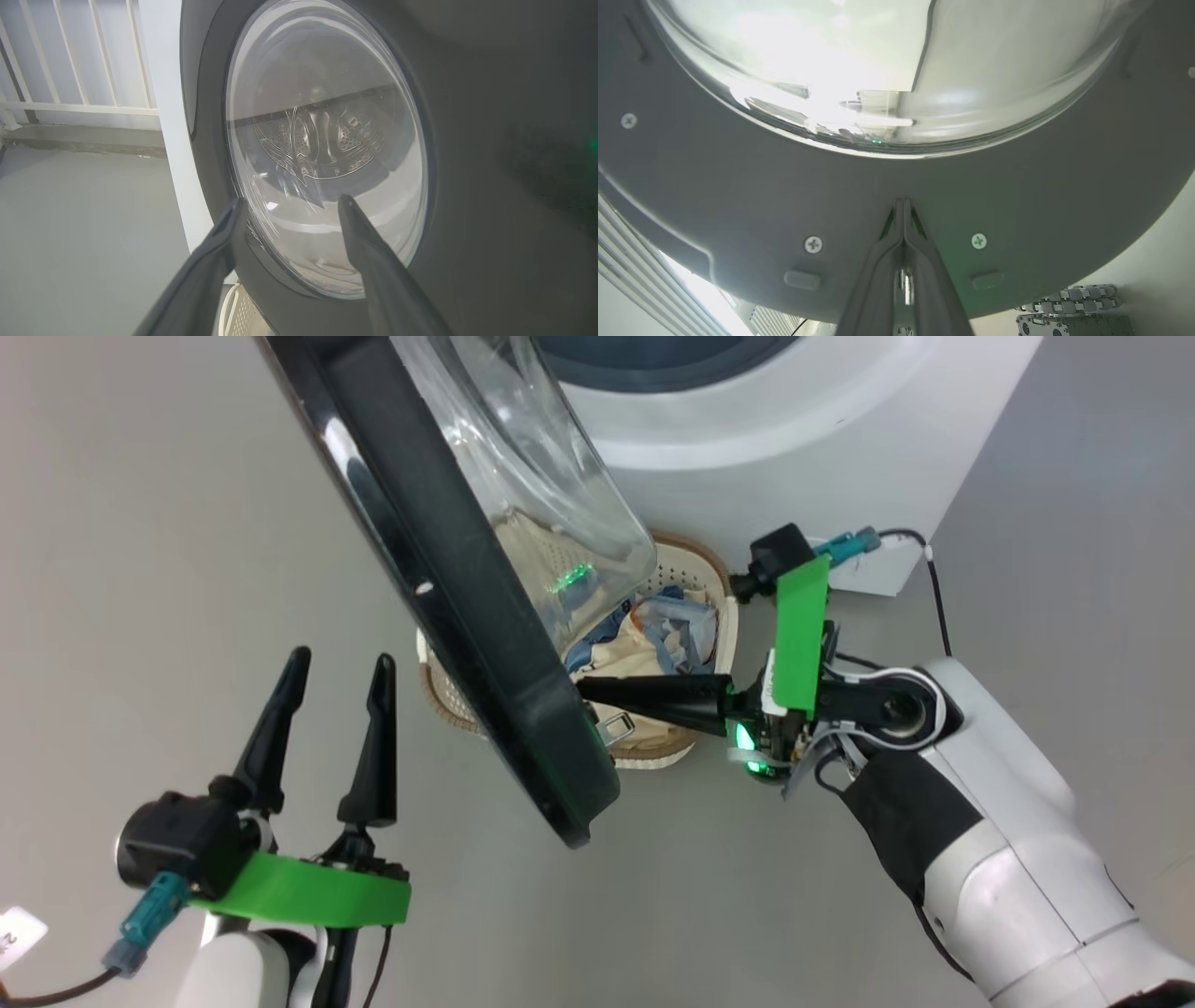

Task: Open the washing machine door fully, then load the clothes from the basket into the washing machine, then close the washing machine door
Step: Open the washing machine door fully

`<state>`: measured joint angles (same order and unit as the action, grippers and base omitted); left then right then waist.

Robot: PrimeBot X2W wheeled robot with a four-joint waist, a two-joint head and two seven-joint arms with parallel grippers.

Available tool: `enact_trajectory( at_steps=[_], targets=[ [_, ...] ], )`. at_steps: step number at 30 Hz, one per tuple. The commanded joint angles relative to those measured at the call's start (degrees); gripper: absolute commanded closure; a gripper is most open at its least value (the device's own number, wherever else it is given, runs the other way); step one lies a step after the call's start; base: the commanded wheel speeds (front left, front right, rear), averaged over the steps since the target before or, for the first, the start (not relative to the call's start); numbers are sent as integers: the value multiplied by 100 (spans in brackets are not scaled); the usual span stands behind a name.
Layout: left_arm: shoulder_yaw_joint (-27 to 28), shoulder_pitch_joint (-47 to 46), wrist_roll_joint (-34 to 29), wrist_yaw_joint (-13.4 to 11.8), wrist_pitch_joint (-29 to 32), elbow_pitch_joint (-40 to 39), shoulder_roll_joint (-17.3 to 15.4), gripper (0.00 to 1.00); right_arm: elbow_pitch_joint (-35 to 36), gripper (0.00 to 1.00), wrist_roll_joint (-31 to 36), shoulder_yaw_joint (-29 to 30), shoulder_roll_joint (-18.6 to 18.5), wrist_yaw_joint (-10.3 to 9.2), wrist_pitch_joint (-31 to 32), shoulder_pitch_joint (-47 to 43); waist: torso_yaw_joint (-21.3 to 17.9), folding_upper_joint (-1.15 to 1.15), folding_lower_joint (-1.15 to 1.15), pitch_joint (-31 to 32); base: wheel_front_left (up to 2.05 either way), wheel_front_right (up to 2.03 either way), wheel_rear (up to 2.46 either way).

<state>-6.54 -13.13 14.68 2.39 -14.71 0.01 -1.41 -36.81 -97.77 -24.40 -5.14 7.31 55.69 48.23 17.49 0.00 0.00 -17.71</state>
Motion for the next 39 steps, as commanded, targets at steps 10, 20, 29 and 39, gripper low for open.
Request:
enact_trajectory(
  at_steps=[10,20,29,39],
  targets=[
    [527,273,-259,166,-29,-52,-147,0,250,100,-278,179,-13,18,-311,-562,-402,0,0,554,0,0,0],
    [823,657,-363,254,-29,-69,-147,0,394,100,-490,294,-50,18,-539,-1103,-792,0,0,929,0,0,0],
    [971,812,-461,307,-29,-66,-147,0,534,100,-619,445,-76,18,-822,-1444,-1086,0,0,1119,0,0,0],
    [1128,921,-484,323,-29,-73,-147,0,695,100,-605,592,-96,18,-1131,-1727,-1295,0,0,1233,0,0,0]
  ],
)
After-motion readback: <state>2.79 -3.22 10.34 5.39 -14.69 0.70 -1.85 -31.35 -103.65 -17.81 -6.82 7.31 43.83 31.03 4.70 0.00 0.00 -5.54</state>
